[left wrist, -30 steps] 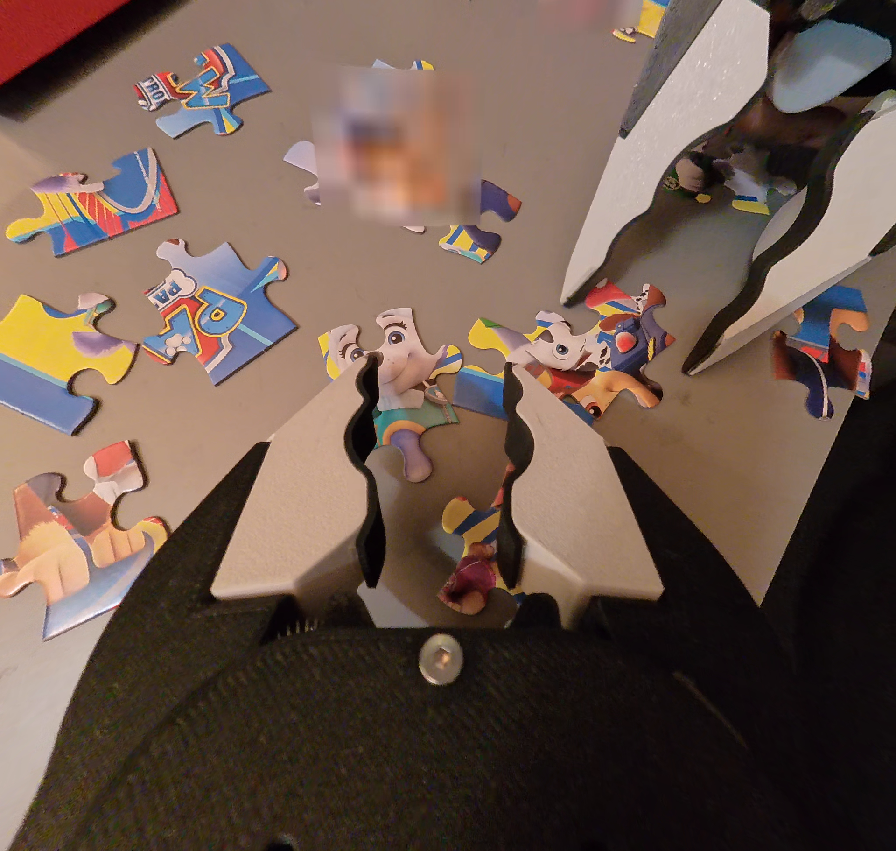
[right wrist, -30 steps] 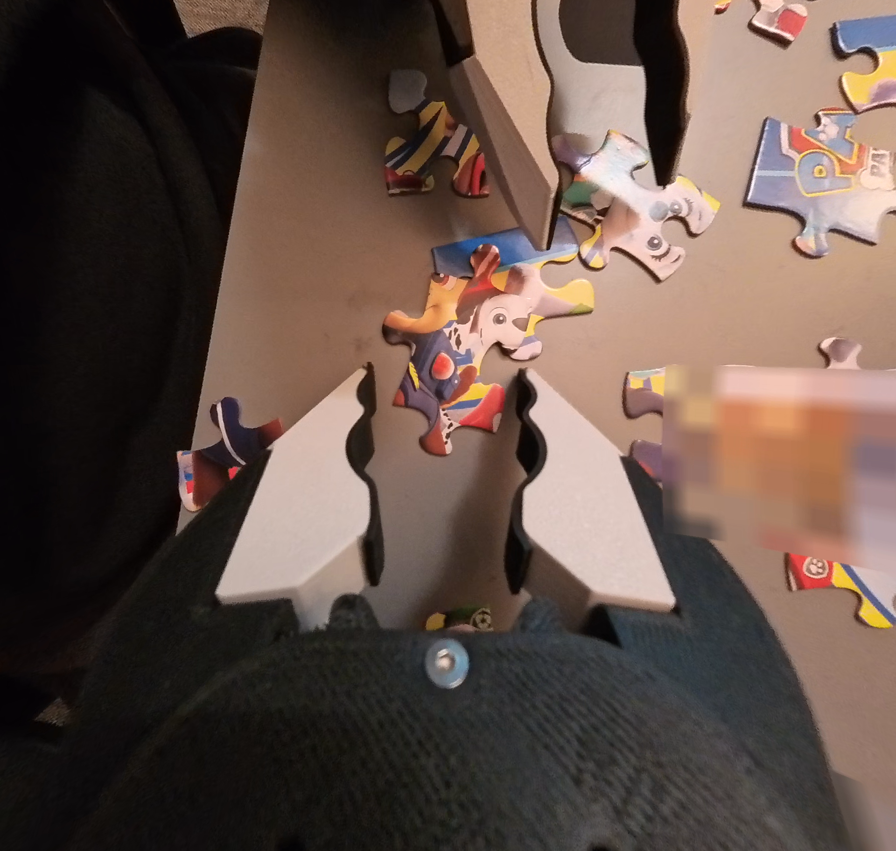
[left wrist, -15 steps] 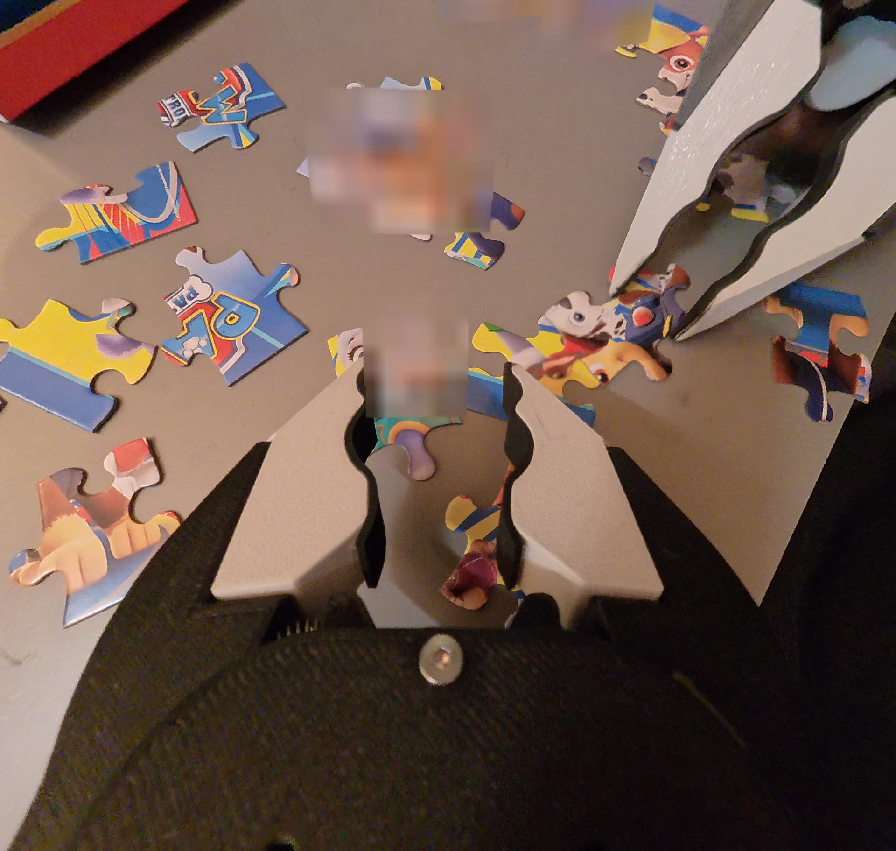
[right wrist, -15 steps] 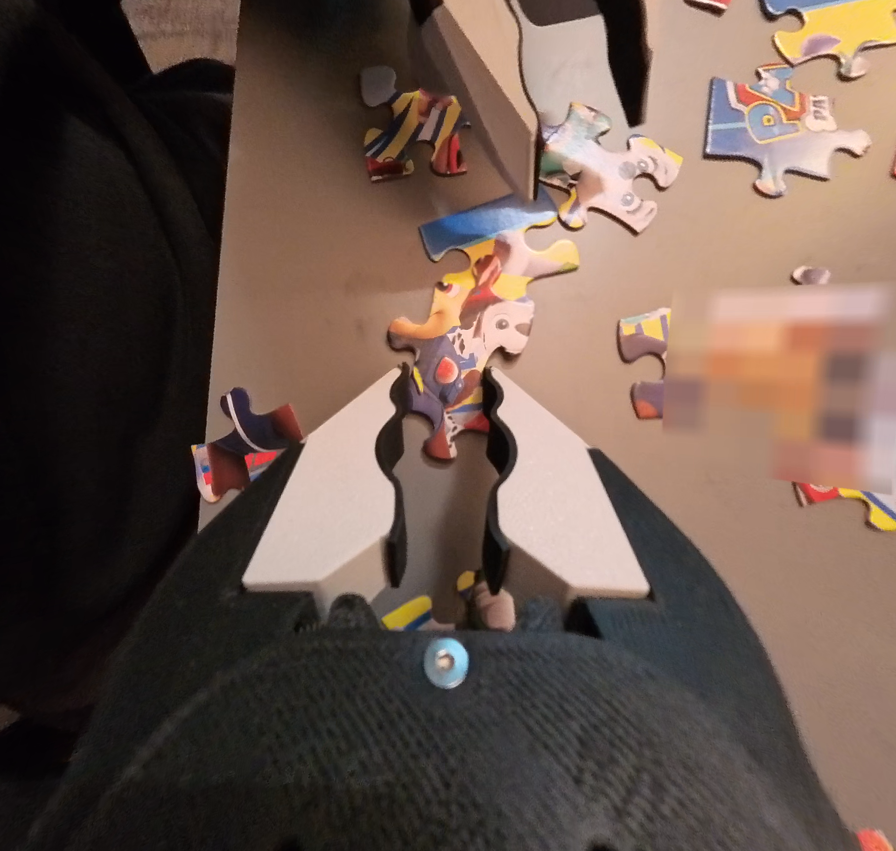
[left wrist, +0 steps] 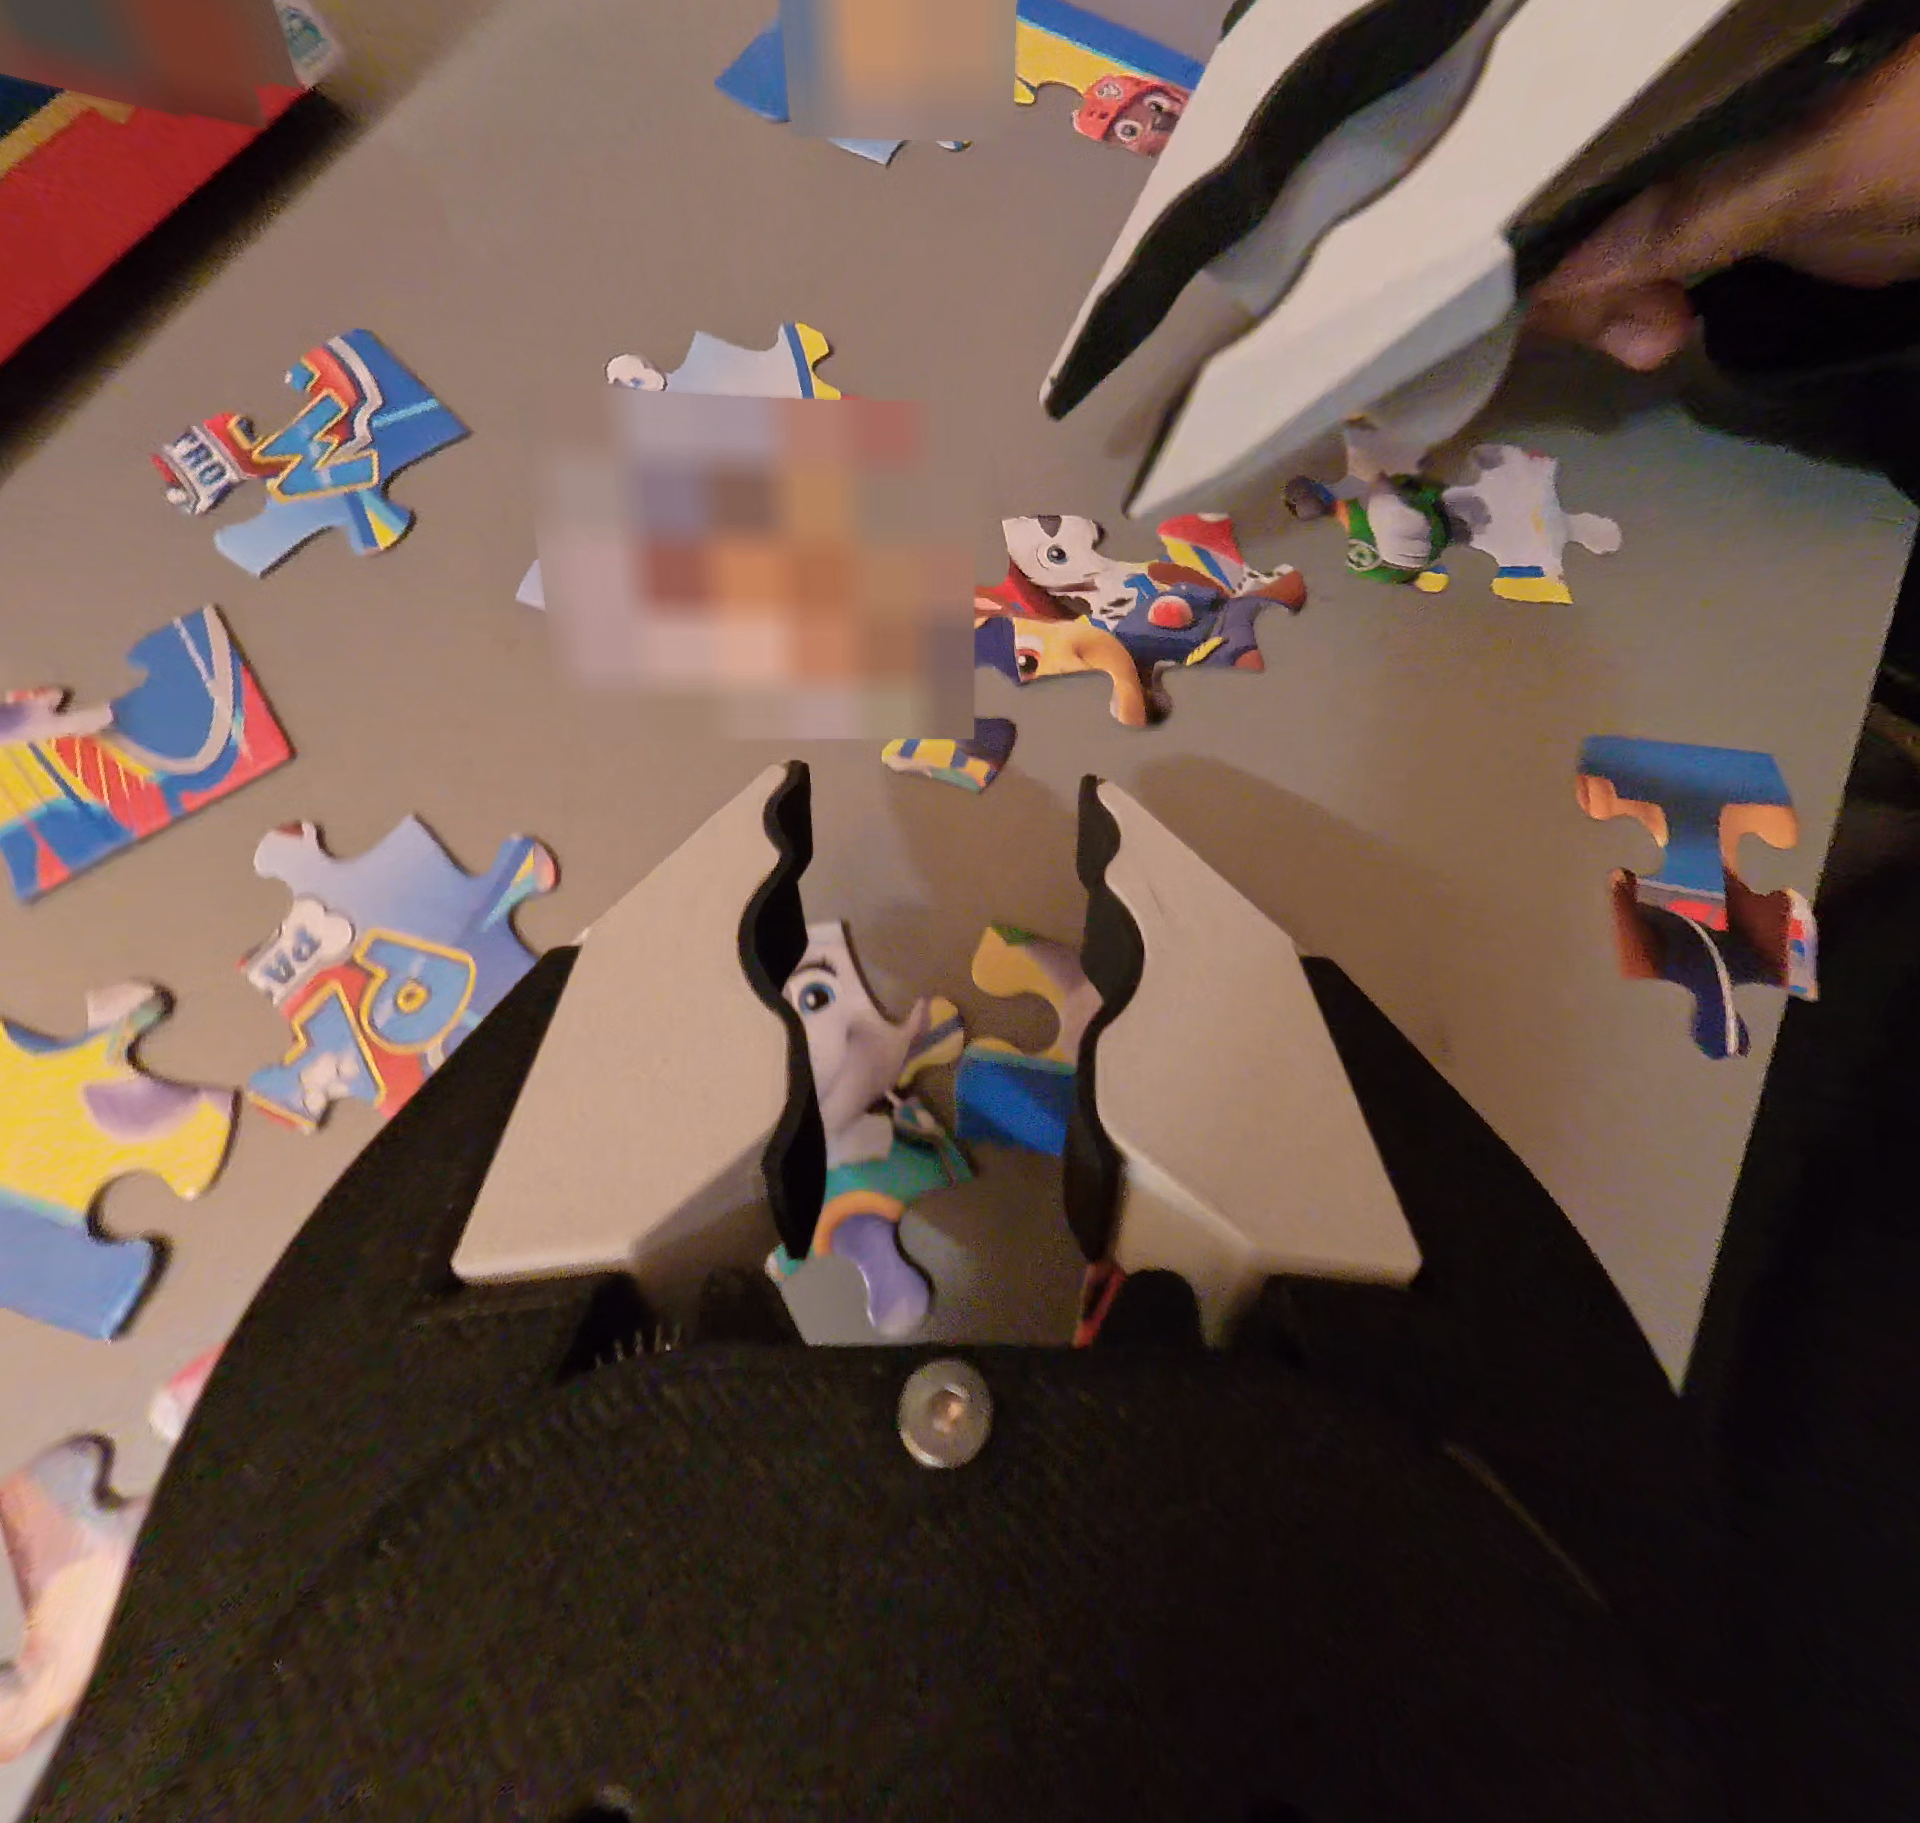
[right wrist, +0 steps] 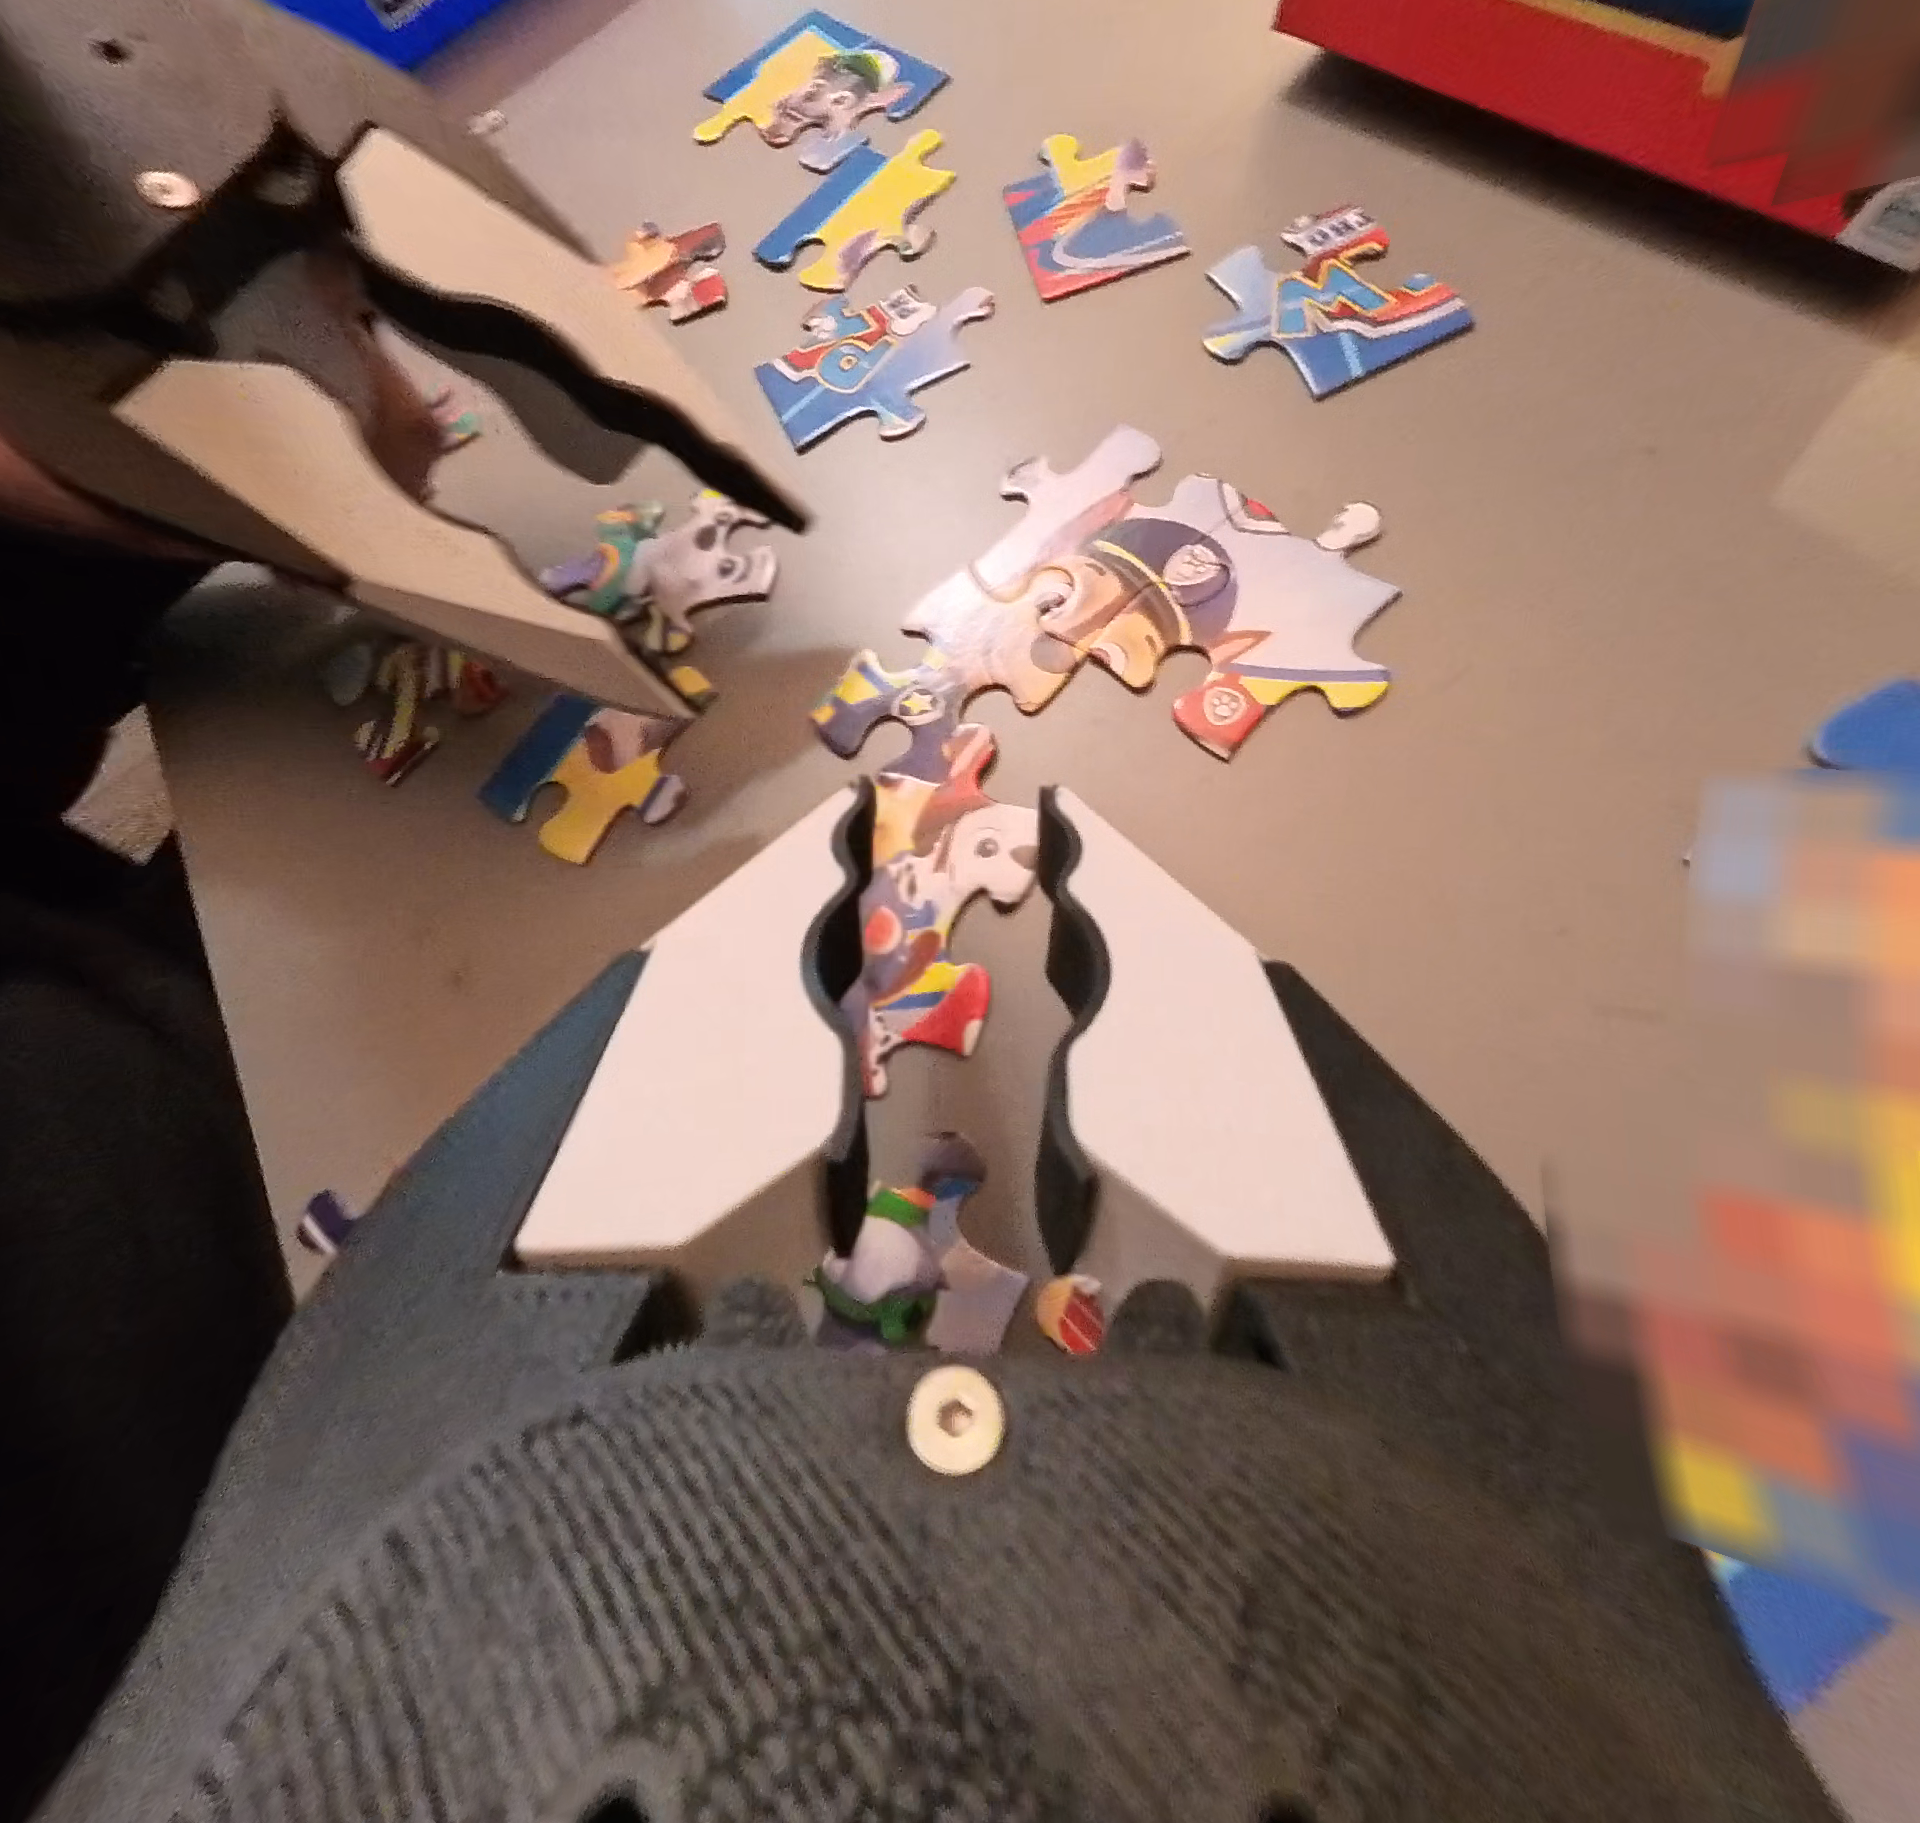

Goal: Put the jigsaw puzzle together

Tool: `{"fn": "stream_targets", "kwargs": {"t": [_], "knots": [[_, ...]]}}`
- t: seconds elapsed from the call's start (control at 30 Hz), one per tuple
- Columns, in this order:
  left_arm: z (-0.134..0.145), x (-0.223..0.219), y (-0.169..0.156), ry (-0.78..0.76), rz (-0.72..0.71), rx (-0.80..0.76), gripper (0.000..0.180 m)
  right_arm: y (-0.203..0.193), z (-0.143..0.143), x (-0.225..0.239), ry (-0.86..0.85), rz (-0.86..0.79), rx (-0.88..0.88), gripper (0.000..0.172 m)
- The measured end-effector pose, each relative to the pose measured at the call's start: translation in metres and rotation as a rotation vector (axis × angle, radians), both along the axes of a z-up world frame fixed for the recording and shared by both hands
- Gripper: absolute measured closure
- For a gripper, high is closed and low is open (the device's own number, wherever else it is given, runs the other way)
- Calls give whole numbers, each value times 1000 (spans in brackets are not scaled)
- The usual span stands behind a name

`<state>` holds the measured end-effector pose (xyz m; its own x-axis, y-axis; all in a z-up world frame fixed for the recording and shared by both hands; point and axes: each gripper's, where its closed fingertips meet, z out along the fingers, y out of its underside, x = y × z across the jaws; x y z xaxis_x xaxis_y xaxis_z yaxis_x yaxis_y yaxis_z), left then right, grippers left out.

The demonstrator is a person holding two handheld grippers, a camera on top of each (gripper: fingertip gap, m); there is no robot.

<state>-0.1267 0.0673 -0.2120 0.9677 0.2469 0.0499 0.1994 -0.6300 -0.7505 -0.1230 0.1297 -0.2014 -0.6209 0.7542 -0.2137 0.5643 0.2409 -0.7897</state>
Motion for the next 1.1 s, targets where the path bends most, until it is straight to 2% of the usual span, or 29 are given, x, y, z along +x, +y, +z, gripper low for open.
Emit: {"fn": "stream_targets", "kwargs": {"t": [0.1,0.17,0.27,0.33,0.47,0.67,0.83,1.1], "knots": [[-1,-5,12,23,-35,-28,131,-4,-3,8,22,81,52,122],[-4,-8,18,19,-55,-40,131,0,-11,12,47,151,182,111],[-8,-15,24,18,-62,-52,131,0,-22,20,135,359,379,88],[-6,-18,28,16,-62,-37,131,-2,-25,24,173,495,432,82],[-8,-22,28,-25,-41,-22,131,-9,-27,27,120,681,385,77],[-5,-24,26,-68,-40,3,131,-7,-35,22,40,805,330,81],[-4,-24,26,-76,-48,18,132,-8,-34,19,74,783,328,108],[-9,-22,23,-95,-54,24,132,-7,-33,20,84,684,307,110]]}}
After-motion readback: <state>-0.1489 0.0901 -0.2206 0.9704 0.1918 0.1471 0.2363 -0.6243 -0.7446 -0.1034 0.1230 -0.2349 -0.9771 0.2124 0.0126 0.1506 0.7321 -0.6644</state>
